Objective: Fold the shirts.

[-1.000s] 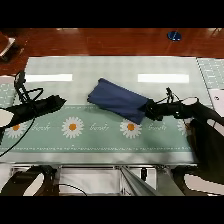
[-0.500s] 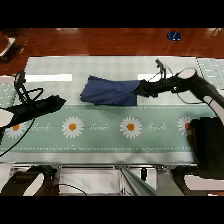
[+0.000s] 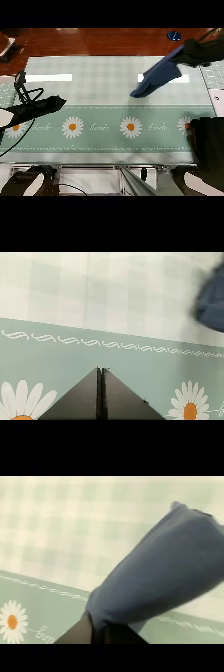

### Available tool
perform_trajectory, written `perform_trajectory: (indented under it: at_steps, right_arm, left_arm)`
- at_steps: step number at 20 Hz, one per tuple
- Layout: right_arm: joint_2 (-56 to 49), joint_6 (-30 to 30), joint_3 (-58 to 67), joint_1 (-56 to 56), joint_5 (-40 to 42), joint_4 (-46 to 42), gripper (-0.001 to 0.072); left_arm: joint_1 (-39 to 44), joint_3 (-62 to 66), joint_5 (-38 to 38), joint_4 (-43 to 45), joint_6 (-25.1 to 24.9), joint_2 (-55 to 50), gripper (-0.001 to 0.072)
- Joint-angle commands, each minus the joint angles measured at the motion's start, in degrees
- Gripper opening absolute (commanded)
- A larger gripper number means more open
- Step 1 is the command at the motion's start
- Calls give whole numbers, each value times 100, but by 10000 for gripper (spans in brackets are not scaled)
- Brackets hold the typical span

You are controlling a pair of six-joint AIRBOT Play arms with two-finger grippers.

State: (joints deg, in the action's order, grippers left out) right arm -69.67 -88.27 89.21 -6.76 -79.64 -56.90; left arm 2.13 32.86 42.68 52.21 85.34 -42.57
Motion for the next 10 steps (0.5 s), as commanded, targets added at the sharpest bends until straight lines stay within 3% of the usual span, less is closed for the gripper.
perform_trajectory:
  at_steps: [1,8,10]
  right_arm:
    - [654,-542,173,-1025,-863,-546,20]
    - [1565,-684,173,-3305,-2673,-1714,20]
    - [1862,-660,129,-3770,-2671,-2162,20]
  left_arm:
    - [4,-2,-4,0,0,-4,30]
    - [4,-2,-181,0,0,-4,30]
    - [4,-2,-240,0,-2,-4,30]
